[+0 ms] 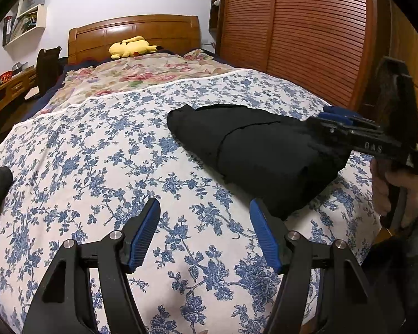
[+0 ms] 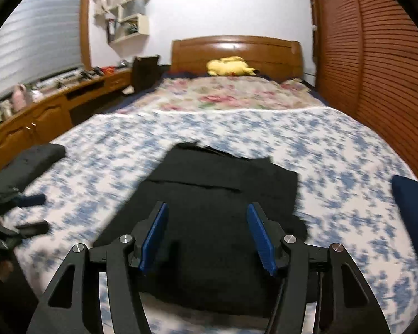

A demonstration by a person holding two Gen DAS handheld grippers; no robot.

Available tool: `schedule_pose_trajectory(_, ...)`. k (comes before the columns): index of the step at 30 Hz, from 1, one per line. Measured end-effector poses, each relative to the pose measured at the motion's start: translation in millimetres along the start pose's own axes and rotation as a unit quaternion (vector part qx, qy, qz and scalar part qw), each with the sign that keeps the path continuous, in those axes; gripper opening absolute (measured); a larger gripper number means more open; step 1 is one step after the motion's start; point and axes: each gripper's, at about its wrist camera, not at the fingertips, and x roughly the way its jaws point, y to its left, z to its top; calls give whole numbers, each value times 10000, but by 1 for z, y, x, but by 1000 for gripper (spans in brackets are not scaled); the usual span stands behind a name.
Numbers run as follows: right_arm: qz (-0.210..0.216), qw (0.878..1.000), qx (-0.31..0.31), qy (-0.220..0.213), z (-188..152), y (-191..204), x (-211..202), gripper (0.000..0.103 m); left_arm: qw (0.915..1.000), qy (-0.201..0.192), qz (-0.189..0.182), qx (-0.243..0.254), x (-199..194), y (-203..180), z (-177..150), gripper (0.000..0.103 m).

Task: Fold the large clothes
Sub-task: 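Move the left tool to the coat bundle and grasp its edge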

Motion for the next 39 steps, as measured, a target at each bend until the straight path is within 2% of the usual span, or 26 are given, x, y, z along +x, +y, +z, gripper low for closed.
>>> schedule_pose_trajectory(3,208,9994,-271,38,-3,22,7,61,10000,16,16,-13,1,2,-1,67)
schedule_pose_trajectory(5,364,9987,-288,223,-8,27,16,61,10000,27,30,-15,1,3,-2,67)
schedule_pose_trajectory(7,208,9969,-253,711,-19,24,38,61,10000,32,45,-18,1,4,-3,67)
schedule_pose_trajectory(9,343,9905,-390,1275,-38,26,61,62,10000,43,67,-24,2,6,-4,67)
schedule_pose_trajectory(10,350,9892,-474,1345,-46,27,66,62,10000,45,66,-40,3,7,-4,67)
schedule_pose_trajectory(14,378,9898,-427,1308,-54,21,65,62,9999,19,43,-98,4,12,-3,67)
schedule_pose_trajectory(20,494,9931,-348,1001,-50,21,47,62,9999,40,-66,-72,18,13,6,67)
schedule_pose_trajectory(25,256,9969,-39,747,-53,-8,6,62,9997,-44,-226,89,31,11,23,67)
schedule_pose_trajectory(30,-262,9971,372,608,-78,-52,-28,62,9991,-51,-421,91,54,13,45,67)
schedule_pose_trajectory(35,-540,9929,685,805,-98,-80,-20,62,9991,-49,-374,184,84,11,70,67)
schedule_pose_trajectory(39,-454,9914,854,882,-103,-91,-2,62,9994,-17,-250,221,105,14,85,58)
